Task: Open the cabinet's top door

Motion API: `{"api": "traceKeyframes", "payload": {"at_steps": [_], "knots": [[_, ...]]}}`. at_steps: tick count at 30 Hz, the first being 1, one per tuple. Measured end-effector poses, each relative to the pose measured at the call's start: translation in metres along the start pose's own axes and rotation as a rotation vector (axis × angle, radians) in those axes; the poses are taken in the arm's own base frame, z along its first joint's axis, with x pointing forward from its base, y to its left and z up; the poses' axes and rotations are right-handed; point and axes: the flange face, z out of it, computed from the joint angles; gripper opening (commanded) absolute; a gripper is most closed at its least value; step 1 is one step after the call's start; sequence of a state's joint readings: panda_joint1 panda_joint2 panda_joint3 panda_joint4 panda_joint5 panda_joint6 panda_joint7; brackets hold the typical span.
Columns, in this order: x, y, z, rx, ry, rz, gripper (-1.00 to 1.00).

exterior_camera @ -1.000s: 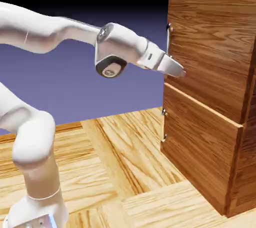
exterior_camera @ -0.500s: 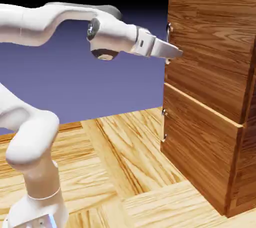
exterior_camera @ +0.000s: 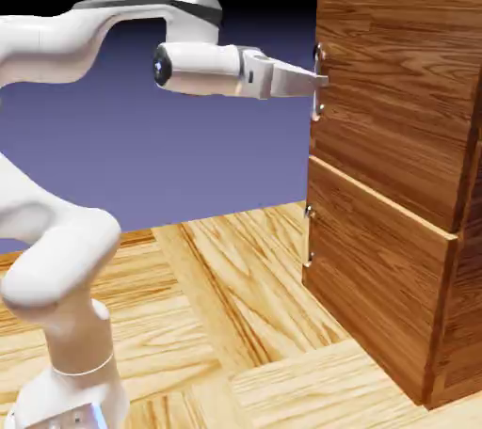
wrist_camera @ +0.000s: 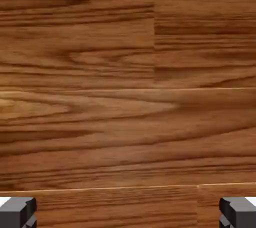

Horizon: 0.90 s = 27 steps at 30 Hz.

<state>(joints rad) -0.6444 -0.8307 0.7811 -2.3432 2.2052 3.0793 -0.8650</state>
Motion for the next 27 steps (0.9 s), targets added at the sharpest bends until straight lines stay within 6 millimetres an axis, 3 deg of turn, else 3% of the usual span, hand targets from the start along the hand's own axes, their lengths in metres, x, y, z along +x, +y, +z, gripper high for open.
{"api": "traceKeyframes", "payload": {"at_steps": [15, 17, 21, 22, 24, 27], "knots": [[-0.088, -0.034, 0.023, 0.067, 0.057, -0.011, 0.0], [-0.093, -0.035, 0.024, 0.069, 0.058, -0.011, 0.0], [-0.091, -0.038, 0.063, 0.068, 0.058, -0.013, 0.0], [-0.09, -0.038, 0.074, 0.069, 0.058, -0.011, -1.0], [-0.09, -0.038, 0.074, 0.069, 0.058, -0.011, -1.0], [-0.086, -0.033, 0.058, 0.099, 0.029, -0.014, -1.0]]}}
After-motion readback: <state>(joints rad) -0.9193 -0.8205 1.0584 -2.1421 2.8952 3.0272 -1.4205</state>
